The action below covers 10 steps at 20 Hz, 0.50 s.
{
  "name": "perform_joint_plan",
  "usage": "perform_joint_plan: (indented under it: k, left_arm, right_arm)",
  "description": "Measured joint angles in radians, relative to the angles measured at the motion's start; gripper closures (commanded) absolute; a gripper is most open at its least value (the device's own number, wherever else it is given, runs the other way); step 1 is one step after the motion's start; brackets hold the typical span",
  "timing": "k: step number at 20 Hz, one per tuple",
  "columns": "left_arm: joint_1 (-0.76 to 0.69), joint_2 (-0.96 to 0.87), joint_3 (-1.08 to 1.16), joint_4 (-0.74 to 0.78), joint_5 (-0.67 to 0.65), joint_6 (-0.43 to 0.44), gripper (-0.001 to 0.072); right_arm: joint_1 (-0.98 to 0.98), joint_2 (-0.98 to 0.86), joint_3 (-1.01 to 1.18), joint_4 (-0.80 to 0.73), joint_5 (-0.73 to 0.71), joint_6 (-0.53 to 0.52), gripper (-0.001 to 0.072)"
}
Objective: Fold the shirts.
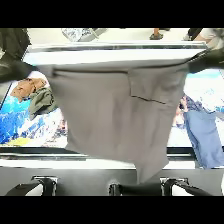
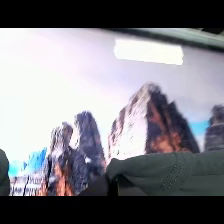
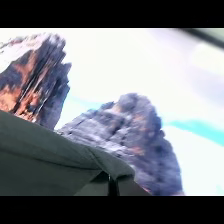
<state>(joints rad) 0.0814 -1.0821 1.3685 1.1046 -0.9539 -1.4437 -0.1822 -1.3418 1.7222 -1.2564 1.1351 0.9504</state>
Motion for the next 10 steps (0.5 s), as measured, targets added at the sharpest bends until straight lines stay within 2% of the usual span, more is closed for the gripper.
perform_joint_plan:
  k: [4,8,9,10]
  left_arm:
    - [-0.034,-0.235,-0.099,-0.030,0.151,0.015,0.0673]
    - [-0.046,-0.391,-0.126,-0.126,0.195,0.020,0.0670]
    - [-0.048,-0.410,-0.128,-0.148,0.195,0.020,0.0650]
    - [-0.048,-0.423,-0.129,-0.171,0.194,0.022,0.0584]
  right_arm:
    - [0.000,-0.252,-0.015,0.185,-0.088,0.084,0.0668]
    - [0.000,-0.395,-0.019,0.323,-0.101,0.121,0.0667]
    - [0.000,-0.413,-0.019,0.340,-0.099,0.125,0.0657]
    - [0.000,-0.424,-0.019,0.354,-0.097,0.129,0.0536]
